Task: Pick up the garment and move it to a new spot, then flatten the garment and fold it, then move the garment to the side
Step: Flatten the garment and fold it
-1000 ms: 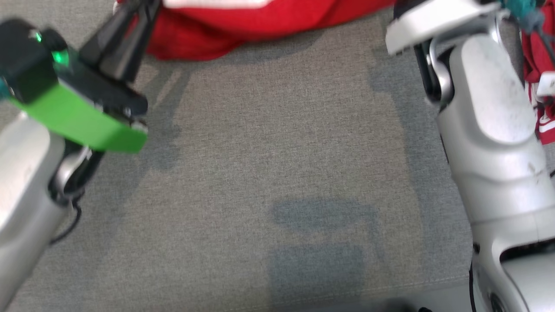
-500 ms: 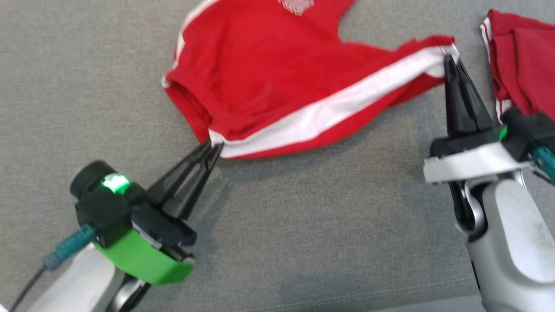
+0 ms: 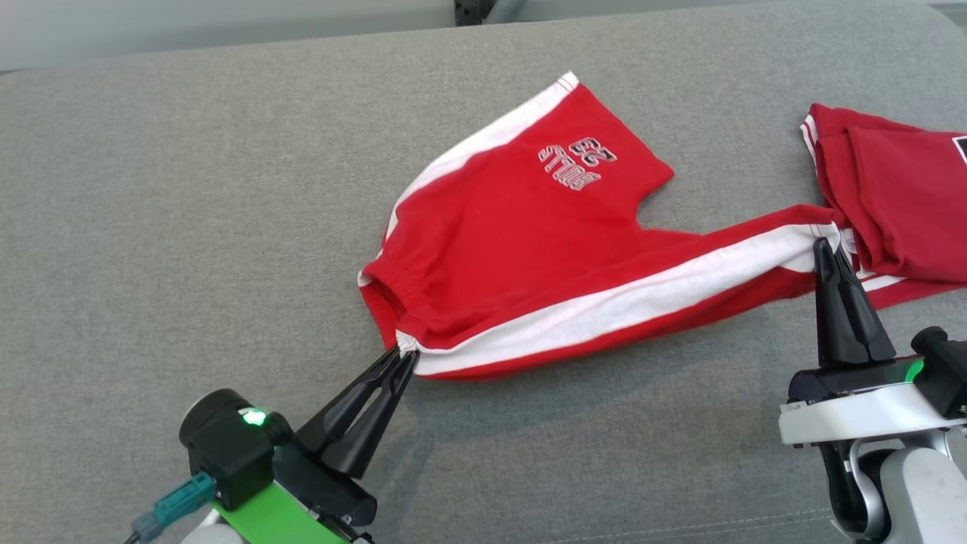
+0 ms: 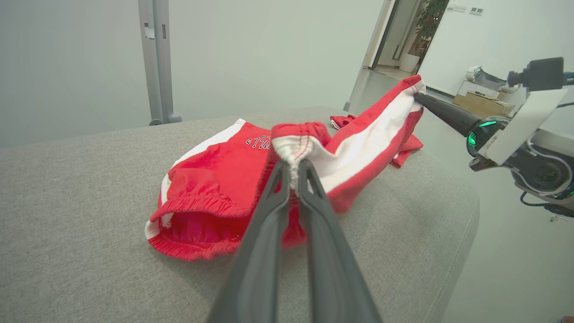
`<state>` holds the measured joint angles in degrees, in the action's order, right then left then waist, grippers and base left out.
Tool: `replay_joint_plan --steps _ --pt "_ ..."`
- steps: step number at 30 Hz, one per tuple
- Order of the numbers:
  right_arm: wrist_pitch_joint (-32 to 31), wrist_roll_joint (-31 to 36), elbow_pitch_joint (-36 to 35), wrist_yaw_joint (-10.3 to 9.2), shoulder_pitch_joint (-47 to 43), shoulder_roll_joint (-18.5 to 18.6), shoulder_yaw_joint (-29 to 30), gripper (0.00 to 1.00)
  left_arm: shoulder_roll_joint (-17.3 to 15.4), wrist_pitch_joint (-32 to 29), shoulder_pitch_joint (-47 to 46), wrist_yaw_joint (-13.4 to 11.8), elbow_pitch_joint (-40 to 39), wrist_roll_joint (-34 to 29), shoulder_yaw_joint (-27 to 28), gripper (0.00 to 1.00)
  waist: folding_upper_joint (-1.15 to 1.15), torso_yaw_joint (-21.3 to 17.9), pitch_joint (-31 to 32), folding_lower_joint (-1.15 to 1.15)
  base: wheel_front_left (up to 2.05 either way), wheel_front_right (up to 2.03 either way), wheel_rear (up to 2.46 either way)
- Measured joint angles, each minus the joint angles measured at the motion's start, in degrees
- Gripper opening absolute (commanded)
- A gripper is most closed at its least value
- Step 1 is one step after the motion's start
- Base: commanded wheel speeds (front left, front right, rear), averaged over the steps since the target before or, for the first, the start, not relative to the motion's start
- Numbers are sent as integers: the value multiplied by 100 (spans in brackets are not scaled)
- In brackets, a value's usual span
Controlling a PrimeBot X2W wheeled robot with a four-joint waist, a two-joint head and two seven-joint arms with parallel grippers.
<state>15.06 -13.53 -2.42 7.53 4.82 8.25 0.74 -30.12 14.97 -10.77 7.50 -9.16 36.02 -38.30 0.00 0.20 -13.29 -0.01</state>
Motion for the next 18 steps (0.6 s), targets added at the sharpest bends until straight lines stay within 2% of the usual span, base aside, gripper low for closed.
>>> replay_joint_plan --steps 4,9,18 --pt "0 129 459 0 228 -13 21 0 246 -1 -38 0 296 502 36 0 0 89 55 0 0 0 0" --pt "0 331 1393 0 1045 -101 71 0 489 0 -360 0 814 1410 -14 0 0 188 -106 0 0 0 0" --pt "1 909 2761 0 2855 -75 10 0 597 -1 -1257 0 1162 2655 -245 0 0 449 -586 0 0 0 0"
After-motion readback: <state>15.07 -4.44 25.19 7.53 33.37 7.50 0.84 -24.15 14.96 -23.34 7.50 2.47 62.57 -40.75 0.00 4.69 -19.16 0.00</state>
